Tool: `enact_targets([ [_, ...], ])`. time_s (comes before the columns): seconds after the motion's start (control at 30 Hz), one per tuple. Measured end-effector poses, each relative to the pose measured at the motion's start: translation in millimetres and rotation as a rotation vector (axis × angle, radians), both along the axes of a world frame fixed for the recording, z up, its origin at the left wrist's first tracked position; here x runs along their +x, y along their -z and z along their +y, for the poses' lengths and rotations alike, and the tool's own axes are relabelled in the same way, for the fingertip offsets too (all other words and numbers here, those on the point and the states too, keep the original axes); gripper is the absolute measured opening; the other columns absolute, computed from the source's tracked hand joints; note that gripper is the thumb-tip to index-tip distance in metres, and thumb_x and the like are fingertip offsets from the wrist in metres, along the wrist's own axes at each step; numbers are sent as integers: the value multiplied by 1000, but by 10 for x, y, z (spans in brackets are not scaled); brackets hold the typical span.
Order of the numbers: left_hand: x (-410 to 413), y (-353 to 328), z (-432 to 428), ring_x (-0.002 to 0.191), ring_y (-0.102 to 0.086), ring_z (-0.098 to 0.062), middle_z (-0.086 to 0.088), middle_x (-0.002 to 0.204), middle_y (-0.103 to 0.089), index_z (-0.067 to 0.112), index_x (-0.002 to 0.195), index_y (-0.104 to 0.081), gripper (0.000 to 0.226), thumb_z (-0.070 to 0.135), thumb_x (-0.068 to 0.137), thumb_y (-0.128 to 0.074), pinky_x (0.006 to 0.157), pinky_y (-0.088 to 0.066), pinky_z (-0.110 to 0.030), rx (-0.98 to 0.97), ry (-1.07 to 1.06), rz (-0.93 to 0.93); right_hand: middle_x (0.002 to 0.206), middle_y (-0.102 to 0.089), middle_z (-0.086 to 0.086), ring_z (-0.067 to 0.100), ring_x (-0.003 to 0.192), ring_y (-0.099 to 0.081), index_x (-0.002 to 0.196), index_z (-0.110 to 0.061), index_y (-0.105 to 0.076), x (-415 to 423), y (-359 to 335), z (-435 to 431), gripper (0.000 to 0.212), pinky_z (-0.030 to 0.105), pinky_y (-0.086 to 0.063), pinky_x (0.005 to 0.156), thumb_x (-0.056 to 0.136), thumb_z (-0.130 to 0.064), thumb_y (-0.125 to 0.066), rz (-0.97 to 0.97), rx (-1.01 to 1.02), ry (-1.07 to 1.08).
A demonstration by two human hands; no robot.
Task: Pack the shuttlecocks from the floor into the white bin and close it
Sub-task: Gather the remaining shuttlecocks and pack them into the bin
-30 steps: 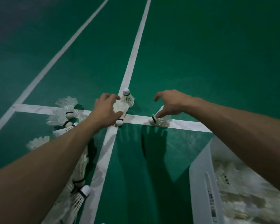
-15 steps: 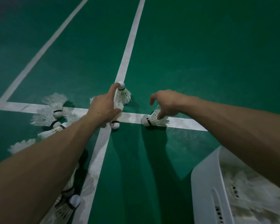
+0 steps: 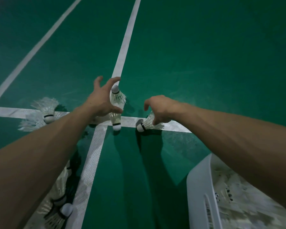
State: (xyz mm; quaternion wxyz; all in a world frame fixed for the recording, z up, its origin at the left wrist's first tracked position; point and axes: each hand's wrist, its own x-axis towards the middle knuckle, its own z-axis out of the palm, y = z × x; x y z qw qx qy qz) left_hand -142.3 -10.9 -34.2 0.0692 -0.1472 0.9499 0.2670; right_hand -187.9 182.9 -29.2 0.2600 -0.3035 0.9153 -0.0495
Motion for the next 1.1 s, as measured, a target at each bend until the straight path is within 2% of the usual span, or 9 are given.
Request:
enact_targets([
  [0.07, -8, 29, -43, 139, -26, -39, -9, 158, -1, 39, 147, -21, 108, 20, 63, -86, 113, -23, -47, -19, 71, -85, 126, -57, 9, 28, 114, -54, 133, -15, -49, 6, 2, -9, 62, 25, -38, 78, 78, -12, -78, -8, 9, -2],
  [0.17, -12, 57, -60, 133, -36, -32, -10, 150, -32, 29, 146, -26, 102, 19, 63, -85, 111, -27, -42, 2, 127, -86, 121, -60, 9, 28, 107, -57, 129, -14, -53, 13, 17, -10, 58, 27, -44, 80, 77, -12, -78, -24, 30, 7],
  [0.23, -9, 57, -41, 121, -46, -29, -11, 142, -44, 23, 137, -36, 89, 18, 63, -85, 102, -35, -37, 3, 110, -36, 114, -64, 9, 26, 97, -61, 123, -12, -57, 12, 29, -2, 52, 30, -51, 78, 76, -14, -80, -34, 54, 8],
  [0.33, 17, 46, -32, 90, -52, -23, -12, 128, -53, 21, 121, -45, 72, 18, 62, -86, 79, -43, -32, 20, 75, 6, 111, -66, 12, 24, 81, -68, 119, -11, -60, 5, 43, 14, 47, 31, -58, 66, 76, -11, -79, -79, 67, 28],
  [0.43, 67, 27, -60, 74, -55, -16, -8, 113, -57, 21, 106, -49, 58, 20, 61, -86, 62, -42, -27, 82, 35, 24, 115, -64, 11, 24, 85, -67, 123, -11, -60, 8, 18, 14, 50, 29, -56, 66, 76, -6, -78, -89, 11, 52],
  [0.63, 206, -84, -9, 91, -62, -22, -6, 115, -60, 15, 101, -57, 48, 17, 61, -84, 82, -51, -37, 192, -13, 86, 127, -62, 8, 23, 107, -59, 126, -11, -60, 26, -144, 73, 49, 23, -42, 84, 79, -4, -74, -74, -189, 139],
  [0.83, 397, -331, 158, 87, -65, -20, -6, 117, -59, 18, 99, -60, 46, 16, 60, -84, 76, -55, -35, 294, -12, 128, 117, -65, 8, 17, 82, -63, 123, -8, -62, 153, -495, 273, 47, 26, -52, 73, 78, 0, -71, -103, -440, 289],
  [0.97, 562, -569, 344, 86, -66, -19, -5, 116, -59, 19, 100, -59, 47, 17, 60, -85, 79, -57, -40, 326, 27, 159, 106, -66, 5, 18, 77, -66, 120, -8, -64, 360, -745, 503, 43, 37, -59, 77, 77, 0, -71, -129, -579, 362],
  [1.1, 747, -860, 589, 83, -67, -19, -4, 115, -59, 19, 100, -60, 48, 16, 59, -85, 77, -58, -40, 364, 64, 211, 94, -63, -2, 13, 69, -62, 113, -11, -66, 616, -979, 779, 43, 31, -60, 72, 73, -4, -78, -103, -655, 416],
])
